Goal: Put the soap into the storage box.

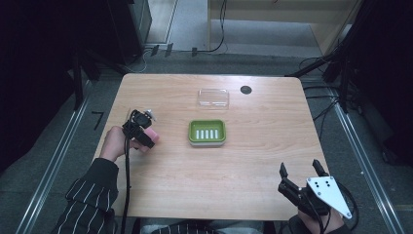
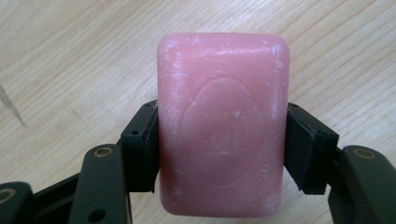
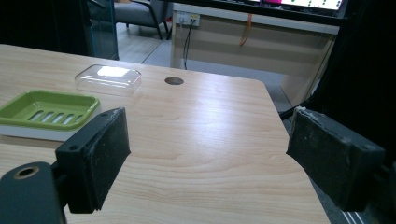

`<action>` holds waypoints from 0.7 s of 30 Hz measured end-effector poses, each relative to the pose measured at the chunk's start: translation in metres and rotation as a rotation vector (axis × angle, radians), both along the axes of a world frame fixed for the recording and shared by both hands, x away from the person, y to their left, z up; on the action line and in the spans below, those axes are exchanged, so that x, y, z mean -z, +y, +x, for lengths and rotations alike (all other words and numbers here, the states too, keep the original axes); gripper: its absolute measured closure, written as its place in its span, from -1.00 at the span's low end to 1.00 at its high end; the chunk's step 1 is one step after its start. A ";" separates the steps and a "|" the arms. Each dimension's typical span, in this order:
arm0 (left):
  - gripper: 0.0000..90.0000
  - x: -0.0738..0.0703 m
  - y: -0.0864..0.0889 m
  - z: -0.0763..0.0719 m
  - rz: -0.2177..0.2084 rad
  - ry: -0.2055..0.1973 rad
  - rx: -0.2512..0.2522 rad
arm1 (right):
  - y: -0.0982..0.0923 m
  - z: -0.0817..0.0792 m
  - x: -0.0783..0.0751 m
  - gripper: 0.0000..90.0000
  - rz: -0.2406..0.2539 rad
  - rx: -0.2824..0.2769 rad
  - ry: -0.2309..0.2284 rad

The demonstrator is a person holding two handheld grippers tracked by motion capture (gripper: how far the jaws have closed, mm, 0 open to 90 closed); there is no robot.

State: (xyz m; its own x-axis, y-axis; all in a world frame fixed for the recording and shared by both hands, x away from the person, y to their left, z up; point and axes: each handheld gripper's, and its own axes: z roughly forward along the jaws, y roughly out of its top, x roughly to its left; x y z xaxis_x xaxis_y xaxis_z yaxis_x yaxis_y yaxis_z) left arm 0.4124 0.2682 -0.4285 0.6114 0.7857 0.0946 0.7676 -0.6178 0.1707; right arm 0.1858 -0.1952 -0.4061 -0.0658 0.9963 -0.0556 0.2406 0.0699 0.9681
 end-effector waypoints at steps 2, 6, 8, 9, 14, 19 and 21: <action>-0.15 0.000 -0.004 0.003 0.002 0.002 0.018 | -0.002 -0.001 0.000 -0.72 -0.001 0.006 0.002; -0.15 -0.001 -0.014 0.009 -0.005 0.003 0.045 | -0.005 -0.003 0.001 -0.72 0.003 0.023 0.010; -0.15 -0.003 -0.019 0.011 -0.009 0.001 0.064 | -0.007 -0.004 0.002 -0.72 0.003 0.030 0.007; -0.15 -0.003 -0.022 0.012 -0.014 0.002 0.074 | -0.008 -0.005 0.002 -0.72 0.007 0.033 0.010; -0.15 -0.005 -0.034 0.014 -0.015 0.006 0.107 | -0.010 -0.008 0.001 -0.72 0.006 0.043 0.007; -0.15 -0.007 -0.042 0.014 -0.017 0.002 0.135 | -0.010 -0.011 0.001 -0.72 0.005 0.042 0.005; -0.15 -0.008 -0.045 0.014 -0.015 -0.003 0.145 | -0.009 -0.013 0.000 -0.72 0.006 0.043 -0.001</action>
